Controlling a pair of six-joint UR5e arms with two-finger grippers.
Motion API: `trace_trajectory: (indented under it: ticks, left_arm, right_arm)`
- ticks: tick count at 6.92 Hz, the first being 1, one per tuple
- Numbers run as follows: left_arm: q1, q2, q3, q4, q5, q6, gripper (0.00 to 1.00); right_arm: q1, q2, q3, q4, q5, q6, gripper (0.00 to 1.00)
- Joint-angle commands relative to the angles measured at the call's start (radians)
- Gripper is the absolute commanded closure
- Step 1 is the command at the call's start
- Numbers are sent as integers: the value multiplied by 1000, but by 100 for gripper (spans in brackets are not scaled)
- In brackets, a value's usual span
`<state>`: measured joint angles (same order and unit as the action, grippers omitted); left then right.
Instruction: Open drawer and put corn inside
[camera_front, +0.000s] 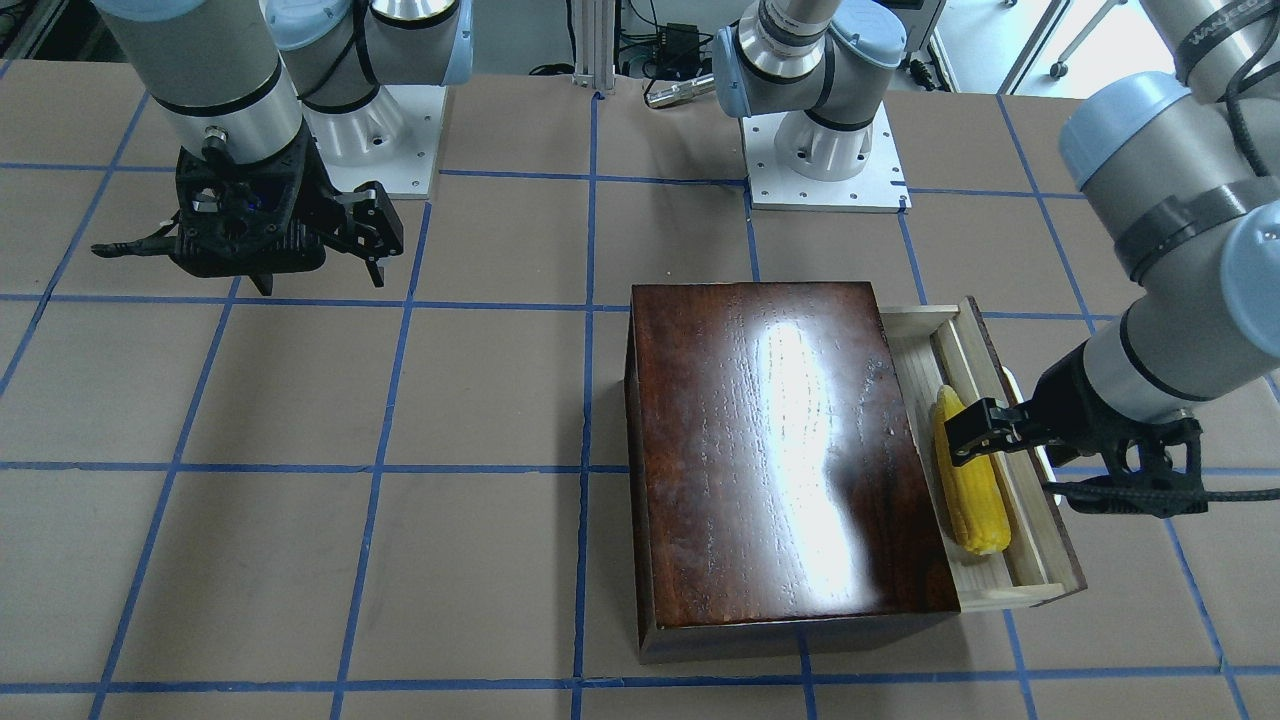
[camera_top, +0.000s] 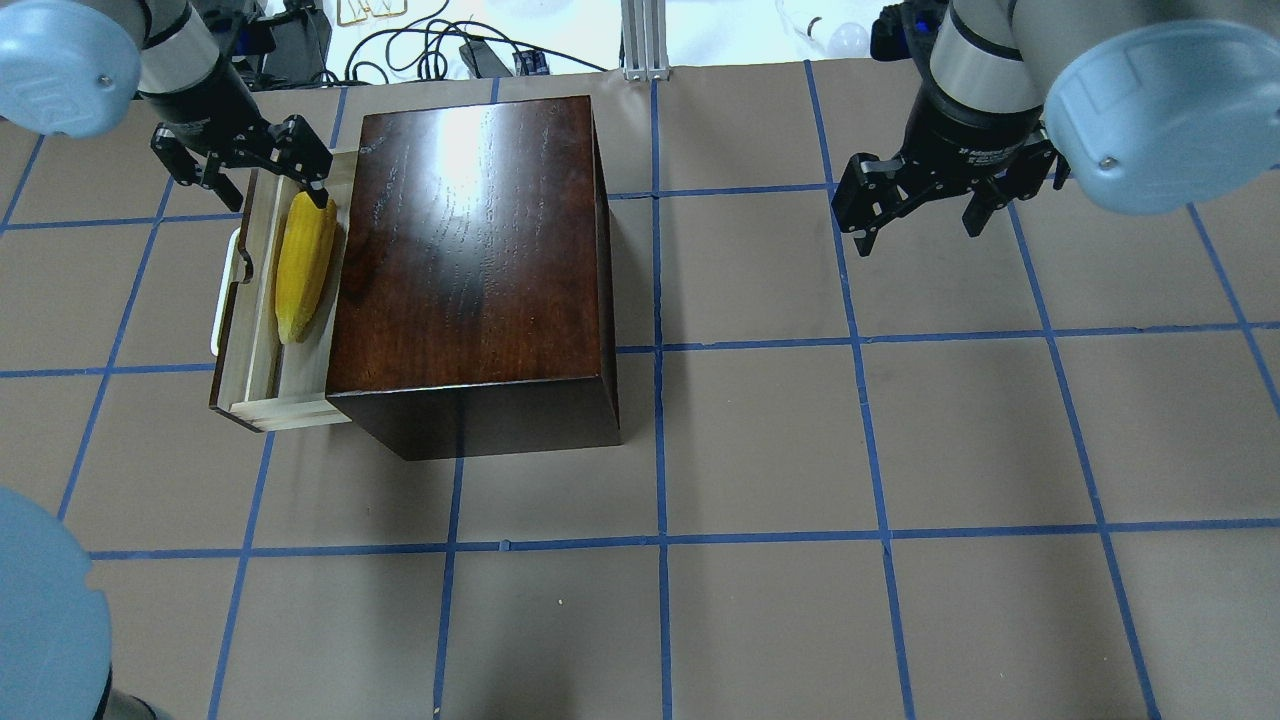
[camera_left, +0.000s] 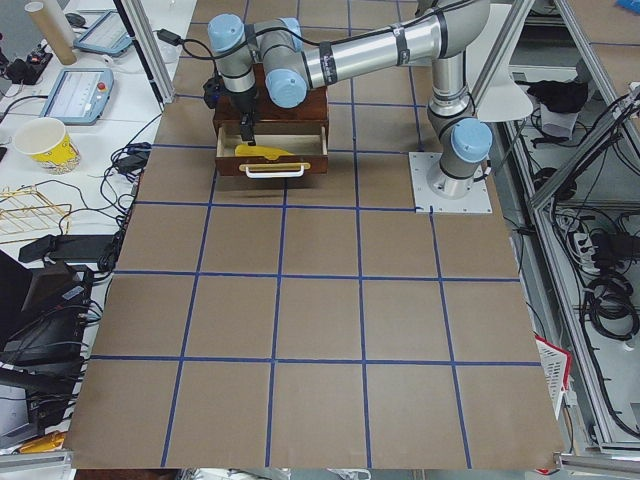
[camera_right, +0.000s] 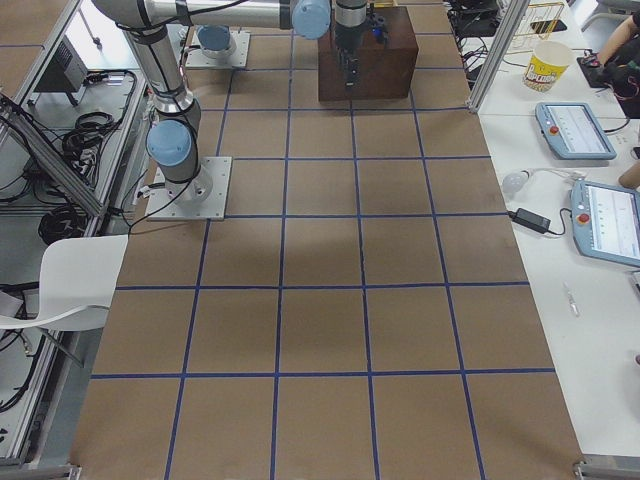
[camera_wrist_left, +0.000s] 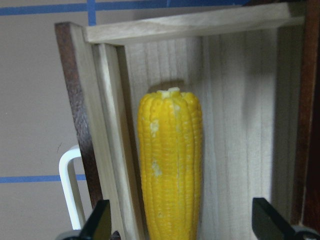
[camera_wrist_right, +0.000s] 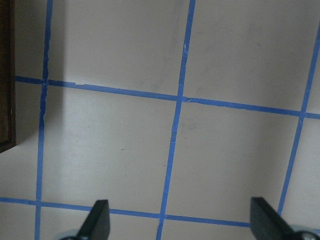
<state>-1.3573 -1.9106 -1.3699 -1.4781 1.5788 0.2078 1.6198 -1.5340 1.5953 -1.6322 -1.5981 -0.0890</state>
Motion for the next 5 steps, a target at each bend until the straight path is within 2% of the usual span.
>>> trace_trajectory:
  ticks: [1, 3, 5]
  left_arm:
    - [-20, 30, 77, -67, -14, -33, 0]
    - [-99, 66, 78, -87, -7, -86, 0]
    - [-221, 87, 68, -87, 1, -240, 0]
  right_arm:
    - [-1, 0, 0, 0, 0, 0, 0]
    - [-1, 0, 0, 0, 0, 0, 0]
    - [2, 0, 0, 0, 0, 0, 0]
